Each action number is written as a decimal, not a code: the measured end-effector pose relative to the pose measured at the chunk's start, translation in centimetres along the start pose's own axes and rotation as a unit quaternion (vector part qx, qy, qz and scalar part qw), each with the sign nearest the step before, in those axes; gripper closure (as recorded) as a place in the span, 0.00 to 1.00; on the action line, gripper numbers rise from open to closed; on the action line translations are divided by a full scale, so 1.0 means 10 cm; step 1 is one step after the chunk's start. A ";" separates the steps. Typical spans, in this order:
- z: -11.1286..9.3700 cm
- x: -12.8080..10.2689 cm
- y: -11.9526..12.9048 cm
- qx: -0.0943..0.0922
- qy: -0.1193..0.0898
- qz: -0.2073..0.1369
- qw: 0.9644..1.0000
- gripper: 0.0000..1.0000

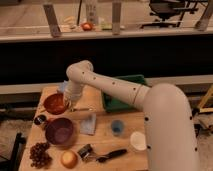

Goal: Stack bowls on top of each other

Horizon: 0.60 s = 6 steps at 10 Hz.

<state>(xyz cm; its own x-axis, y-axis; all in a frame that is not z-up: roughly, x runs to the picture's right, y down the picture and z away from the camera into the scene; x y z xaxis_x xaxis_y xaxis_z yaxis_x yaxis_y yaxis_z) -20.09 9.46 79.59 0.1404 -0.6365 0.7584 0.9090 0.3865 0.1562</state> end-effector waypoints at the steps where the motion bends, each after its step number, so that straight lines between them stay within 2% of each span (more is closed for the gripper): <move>1: 0.07 -0.12 0.05 0.002 -0.003 -0.012 1.000 0.97; 3: 0.17 -0.36 0.20 0.009 -0.002 -0.031 0.999 0.97; 6: 0.32 -0.56 0.30 0.009 -0.002 -0.050 0.999 0.97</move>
<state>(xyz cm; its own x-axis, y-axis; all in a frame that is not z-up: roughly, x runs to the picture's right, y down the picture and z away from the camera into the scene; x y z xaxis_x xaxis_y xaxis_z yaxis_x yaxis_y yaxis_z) -19.35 16.29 77.84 0.0478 -0.6700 0.7409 0.9111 0.3333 0.2425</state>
